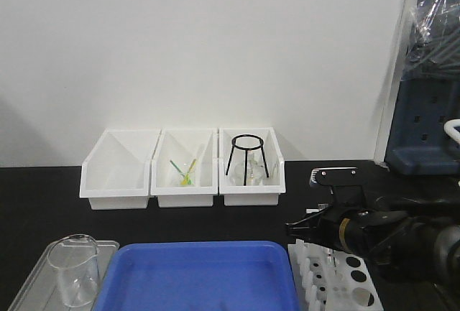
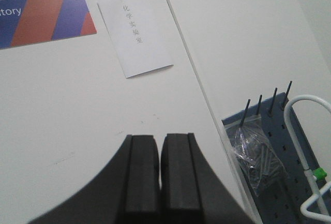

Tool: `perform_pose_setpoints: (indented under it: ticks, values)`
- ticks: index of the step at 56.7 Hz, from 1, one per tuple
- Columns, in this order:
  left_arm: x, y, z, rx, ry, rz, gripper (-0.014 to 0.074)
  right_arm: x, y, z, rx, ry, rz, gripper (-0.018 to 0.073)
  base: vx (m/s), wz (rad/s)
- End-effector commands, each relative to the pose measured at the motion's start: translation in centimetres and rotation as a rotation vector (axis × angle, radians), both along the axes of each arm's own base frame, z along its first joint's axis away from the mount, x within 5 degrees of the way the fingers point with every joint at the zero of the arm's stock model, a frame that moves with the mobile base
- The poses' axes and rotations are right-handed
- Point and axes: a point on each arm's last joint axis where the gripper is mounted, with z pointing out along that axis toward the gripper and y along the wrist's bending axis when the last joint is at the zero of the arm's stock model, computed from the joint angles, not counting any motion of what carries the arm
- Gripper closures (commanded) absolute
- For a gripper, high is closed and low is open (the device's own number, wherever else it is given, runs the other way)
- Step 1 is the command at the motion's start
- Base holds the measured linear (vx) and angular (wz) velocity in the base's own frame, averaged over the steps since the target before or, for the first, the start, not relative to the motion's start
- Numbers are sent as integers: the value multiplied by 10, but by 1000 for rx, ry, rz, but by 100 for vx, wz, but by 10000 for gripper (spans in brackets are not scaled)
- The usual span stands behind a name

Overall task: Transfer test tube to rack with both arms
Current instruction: 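Open the right gripper and lift it away from the rack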

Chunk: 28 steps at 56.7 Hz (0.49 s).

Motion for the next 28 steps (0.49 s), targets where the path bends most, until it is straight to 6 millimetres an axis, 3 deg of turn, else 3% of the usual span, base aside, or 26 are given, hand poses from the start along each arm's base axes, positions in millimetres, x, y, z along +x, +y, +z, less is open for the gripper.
perform_pose_setpoints:
  ticks: [1,9,18,28]
  values:
    - [-14,9,15,-44,-84,-29,438,0,-3,34,0,-98,-12,138,0,0]
    - [-17,12,16,-51,-92,-29,438,-8,-7,63,13,-169,-16,139,0,0]
    - [-22,15,19,-60,-107,-34,438,-27,-14,113,32,-297,-28,160,0,0]
    - [-30,23,22,-79,-128,-40,438,-66,-21,177,96,-460,3,290,0,0]
